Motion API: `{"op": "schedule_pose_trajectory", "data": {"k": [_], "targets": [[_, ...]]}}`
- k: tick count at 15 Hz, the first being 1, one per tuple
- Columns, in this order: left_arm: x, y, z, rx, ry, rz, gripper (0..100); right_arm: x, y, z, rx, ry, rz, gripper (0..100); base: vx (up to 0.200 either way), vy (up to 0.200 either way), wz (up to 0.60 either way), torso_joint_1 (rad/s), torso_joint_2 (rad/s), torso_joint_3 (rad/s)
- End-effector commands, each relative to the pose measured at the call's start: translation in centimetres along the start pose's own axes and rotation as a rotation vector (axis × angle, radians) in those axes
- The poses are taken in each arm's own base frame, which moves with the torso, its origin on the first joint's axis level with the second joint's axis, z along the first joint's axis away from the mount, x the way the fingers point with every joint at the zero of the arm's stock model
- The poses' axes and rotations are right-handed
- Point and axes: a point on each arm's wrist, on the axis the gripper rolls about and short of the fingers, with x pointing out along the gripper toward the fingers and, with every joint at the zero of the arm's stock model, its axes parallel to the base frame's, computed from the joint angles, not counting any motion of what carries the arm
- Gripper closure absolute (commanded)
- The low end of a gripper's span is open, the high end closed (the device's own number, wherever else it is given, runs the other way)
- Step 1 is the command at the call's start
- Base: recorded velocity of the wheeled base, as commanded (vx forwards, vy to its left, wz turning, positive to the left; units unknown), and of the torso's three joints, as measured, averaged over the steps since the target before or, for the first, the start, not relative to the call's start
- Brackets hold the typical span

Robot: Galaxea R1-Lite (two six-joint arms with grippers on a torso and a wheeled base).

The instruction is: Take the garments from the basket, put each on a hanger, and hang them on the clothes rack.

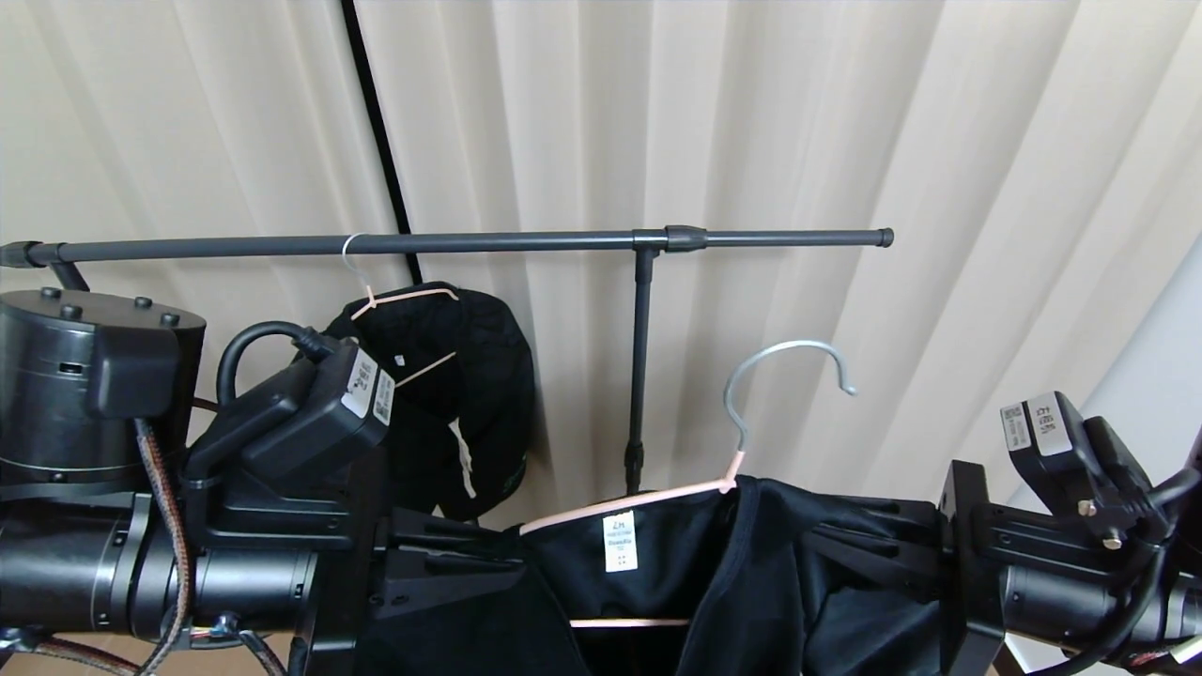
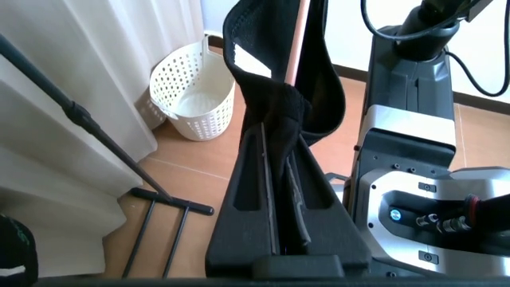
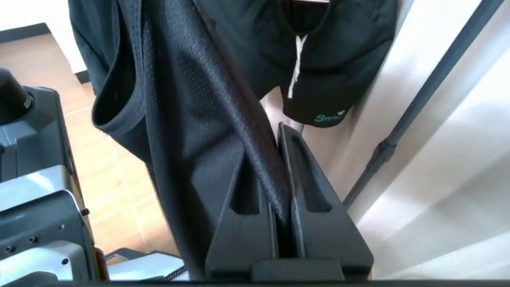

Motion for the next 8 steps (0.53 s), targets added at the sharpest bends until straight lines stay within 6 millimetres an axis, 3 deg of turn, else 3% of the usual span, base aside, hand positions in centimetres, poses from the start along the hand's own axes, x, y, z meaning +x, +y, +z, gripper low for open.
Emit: {"op": "schedule_pose_trajectory", "data": {"k": [1, 8], "targets": [[-0.3, -0.3, -0.1, 0.005, -0.006, 0.0, 100, 0.0, 0.1, -0.1, 0.0, 0.008, 0.002, 0, 0.0, 0.0, 0.0, 0.0, 0.0, 0.0], [-3.3, -1.9, -0.4, 0.031, -0.06, 0.065, 100, -0.7, -0.7, -0.4, -0.034, 0.008, -0.044, 0, 0.0, 0.0, 0.0, 0.0, 0.0, 0.0]]}}
